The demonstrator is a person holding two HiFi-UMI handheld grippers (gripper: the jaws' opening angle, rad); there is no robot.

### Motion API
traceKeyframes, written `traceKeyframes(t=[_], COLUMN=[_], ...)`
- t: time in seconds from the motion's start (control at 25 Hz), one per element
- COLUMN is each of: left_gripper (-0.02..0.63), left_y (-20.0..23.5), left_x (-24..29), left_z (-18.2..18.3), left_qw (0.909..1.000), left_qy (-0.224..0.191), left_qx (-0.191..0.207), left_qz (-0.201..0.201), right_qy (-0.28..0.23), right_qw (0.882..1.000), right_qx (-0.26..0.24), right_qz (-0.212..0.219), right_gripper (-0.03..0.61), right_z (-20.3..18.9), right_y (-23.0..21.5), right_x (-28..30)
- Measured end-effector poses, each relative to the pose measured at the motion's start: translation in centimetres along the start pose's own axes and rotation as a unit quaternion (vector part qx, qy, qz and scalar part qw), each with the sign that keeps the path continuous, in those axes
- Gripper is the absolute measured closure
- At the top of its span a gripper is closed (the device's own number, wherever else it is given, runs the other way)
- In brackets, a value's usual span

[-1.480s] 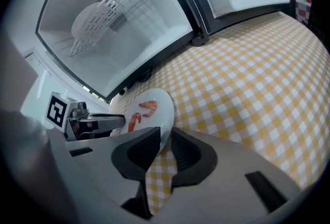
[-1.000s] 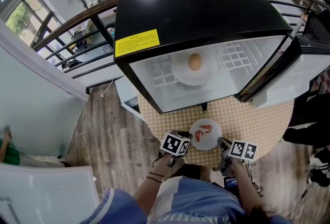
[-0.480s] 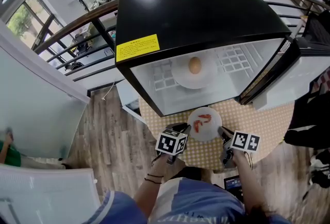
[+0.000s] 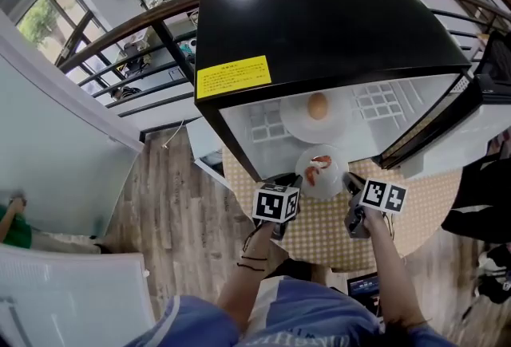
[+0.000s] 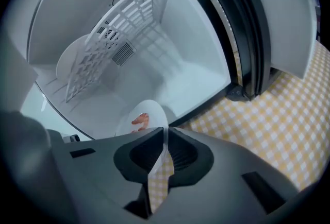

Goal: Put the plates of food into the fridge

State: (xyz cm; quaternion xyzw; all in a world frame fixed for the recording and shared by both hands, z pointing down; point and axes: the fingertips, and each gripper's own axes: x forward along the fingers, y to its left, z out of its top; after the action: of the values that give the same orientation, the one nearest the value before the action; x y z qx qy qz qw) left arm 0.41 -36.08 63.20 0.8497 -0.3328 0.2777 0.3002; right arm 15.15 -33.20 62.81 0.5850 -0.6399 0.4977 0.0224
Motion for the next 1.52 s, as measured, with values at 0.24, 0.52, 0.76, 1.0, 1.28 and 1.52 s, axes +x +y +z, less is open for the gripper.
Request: traceKeyframes(t=[0.24, 0.52, 0.76, 1.0, 1.28, 1.52], left_gripper=[0.551, 0.549, 0.549, 0.577, 0.577, 0.577], left_y=[1.3, 1.9, 2.4, 1.0, 0.3, -0.5], left_x=[1.0, 2.9, 4.2, 5.0, 3.7, 1.9], left_z=[2.9, 5.2, 6.3, 6.8, 6.7, 4.9], left_qw=[0.9993, 0.9985, 0.9991, 0.9994, 0.9986, 0.9983], left_qy=[-0.023, -0.024, -0.013, -0.012, -0.037, -0.039], left_qx=[-0.028, -0.044, -0.027, 0.025, 0.033, 0.039], left_qz=[0.009, 0.021, 0.029, 0.018, 0.02, 0.019], right_qy=[-0.015, -0.026, -0.023, -0.03, -0.051, -0.069], right_qw=[1.0, 0.998, 0.995, 0.988, 0.971, 0.975], right_qx=[-0.016, -0.049, -0.083, -0.148, -0.221, -0.207], right_qz=[-0.007, -0.028, -0.044, -0.043, -0.069, -0.049], right_gripper=[0.541, 0.541, 0.541, 0.541, 0.541, 0.541], right_z=[3.5, 7.3, 9.1, 10.0, 10.4, 9.4], right_y=[0.5, -0.1, -0.3, 0.6, 0.6, 1.1], right_x=[2.4, 5.0, 6.5, 7.3, 6.0, 3.5])
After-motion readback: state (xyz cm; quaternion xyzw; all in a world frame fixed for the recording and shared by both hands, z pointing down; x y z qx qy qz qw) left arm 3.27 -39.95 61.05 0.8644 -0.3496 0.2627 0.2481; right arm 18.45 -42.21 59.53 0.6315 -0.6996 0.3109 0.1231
